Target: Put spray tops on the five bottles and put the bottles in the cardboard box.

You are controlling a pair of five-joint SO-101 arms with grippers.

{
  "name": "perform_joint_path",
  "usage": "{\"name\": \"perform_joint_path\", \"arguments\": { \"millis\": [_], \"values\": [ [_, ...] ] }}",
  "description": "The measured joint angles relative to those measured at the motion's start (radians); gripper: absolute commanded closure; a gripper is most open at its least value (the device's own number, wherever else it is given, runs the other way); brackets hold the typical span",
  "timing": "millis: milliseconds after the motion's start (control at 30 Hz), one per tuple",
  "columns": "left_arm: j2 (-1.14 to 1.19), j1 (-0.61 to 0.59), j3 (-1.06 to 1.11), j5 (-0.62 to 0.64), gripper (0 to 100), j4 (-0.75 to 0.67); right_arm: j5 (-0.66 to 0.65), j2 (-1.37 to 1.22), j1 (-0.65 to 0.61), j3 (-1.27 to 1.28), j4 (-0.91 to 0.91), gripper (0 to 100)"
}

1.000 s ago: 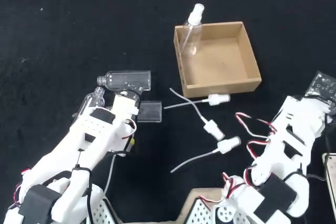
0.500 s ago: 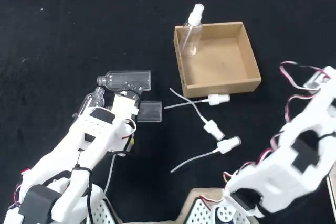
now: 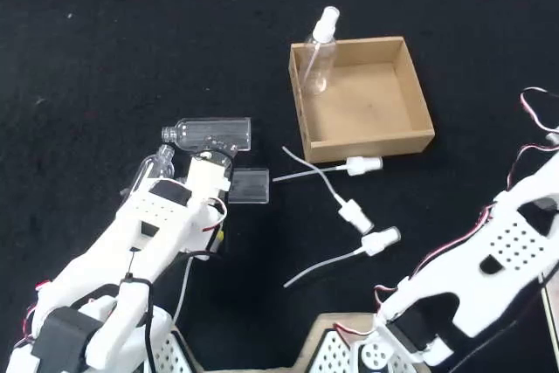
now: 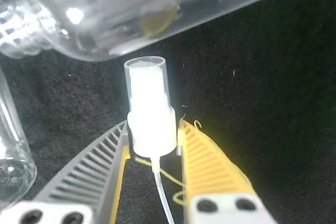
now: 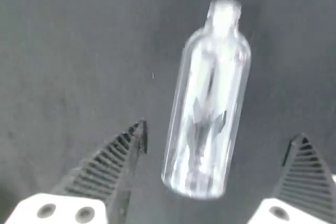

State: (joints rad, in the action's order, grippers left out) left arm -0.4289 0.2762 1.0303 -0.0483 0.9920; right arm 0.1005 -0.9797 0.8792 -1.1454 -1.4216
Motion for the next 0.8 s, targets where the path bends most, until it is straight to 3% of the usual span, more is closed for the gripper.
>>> {"name": "perform_joint_path", "arguments": {
  "millis": [233,467,533,667,800],
  "values": [
    [0.000,0.000,0.000,0.000,92,0.000,0.052,-0.284,0.000,-0.400,-0.014,61.0],
    [0.000,0.000,0.008,0.000,92,-0.002,0.086,-0.385,0.018,-0.448,0.089,61.3],
    [-0.002,0.000,0.009,0.000,92,-0.003,0.086,-0.397,0.029,-0.433,0.112,66.6],
    [-0.002,0.000,0.009,0.000,92,-0.003,0.086,-0.397,0.034,-0.431,0.114,88.9],
    [-0.002,0.000,0.009,0.000,92,-0.003,0.086,-0.397,0.035,-0.439,0.087,87.7]
  ]
}}
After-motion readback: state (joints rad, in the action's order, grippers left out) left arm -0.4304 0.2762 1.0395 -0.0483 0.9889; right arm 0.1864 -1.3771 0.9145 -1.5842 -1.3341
